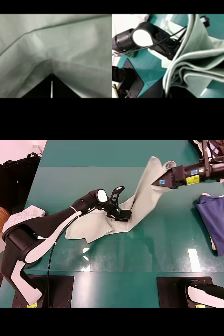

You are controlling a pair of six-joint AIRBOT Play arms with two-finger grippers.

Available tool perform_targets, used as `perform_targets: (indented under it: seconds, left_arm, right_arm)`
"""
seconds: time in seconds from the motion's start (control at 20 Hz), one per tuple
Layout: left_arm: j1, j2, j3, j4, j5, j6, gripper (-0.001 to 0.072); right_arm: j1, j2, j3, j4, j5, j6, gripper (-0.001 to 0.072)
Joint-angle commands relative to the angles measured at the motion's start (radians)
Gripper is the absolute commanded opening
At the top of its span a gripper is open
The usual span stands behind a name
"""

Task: Fold the shirts.

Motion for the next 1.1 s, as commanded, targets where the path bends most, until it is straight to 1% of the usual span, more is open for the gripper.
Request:
perform_targets:
  seconds: [0.0, 0.1, 0.15, 0.35, 0.5, 0.65, 0.7, 0.75, 0.8, 0.95, 1.05]
  left_arm:
    - [0.028, 0.006, 0.024, 0.009, -0.039, 0.0, 0.003]
    - [0.084, 0.049, 0.043, 0.031, -0.068, 0.001, 0.003]
    - [0.122, 0.087, 0.05, 0.066, -0.089, 0.001, 0.003]
    - [0.319, 0.262, 0.088, 0.29, -0.227, 0.002, 0.0031]
    - [0.482, 0.412, 0.09, 0.396, -0.268, 0.002, 0.0031]
    - [0.594, 0.509, 0.09, 0.416, -0.29, 0.002, 0.0031]
    - [0.614, 0.528, 0.09, 0.416, -0.302, 0.002, 0.0032]
    - [0.628, 0.538, 0.089, 0.416, -0.311, 0.002, 0.0031]
    - [0.629, 0.541, 0.089, 0.418, -0.317, 0.005, 0.0031]
    - [0.629, 0.541, 0.089, 0.407, -0.34, 0.009, 0.0031]
    - [0.629, 0.541, 0.089, 0.404, -0.344, 0.01, 0.0031]
  right_arm:
    - [0.091, 0.0, 0.018, 0.001, -0.06, 0.006, 0.0017]
    - [0.139, 0.0, 0.018, 0.0, -0.101, 0.002, 0.0017]
    - [0.166, 0.0, 0.018, 0.0, -0.128, -0.003, 0.0017]
    - [0.32, -0.045, 0.018, 0.001, -0.286, -0.022, 0.0018]
    - [0.483, -0.166, 0.019, 0.012, -0.428, -0.066, 0.0019]
    - [0.636, -0.324, 0.09, 0.008, -0.542, -0.13, 0.0026]
    - [0.678, -0.38, 0.143, 0.006, -0.562, -0.15, 0.014]
    - [0.707, -0.428, 0.193, 0.006, -0.568, -0.15, 0.0294]
    - [0.726, -0.469, 0.241, 0.005, -0.556, -0.15, 0.0343]
    - [0.705, -0.518, 0.335, -0.005, -0.378, -0.138, 0.0337]
    - [0.638, -0.501, 0.31, -0.022, -0.274, -0.125, 0.0312]
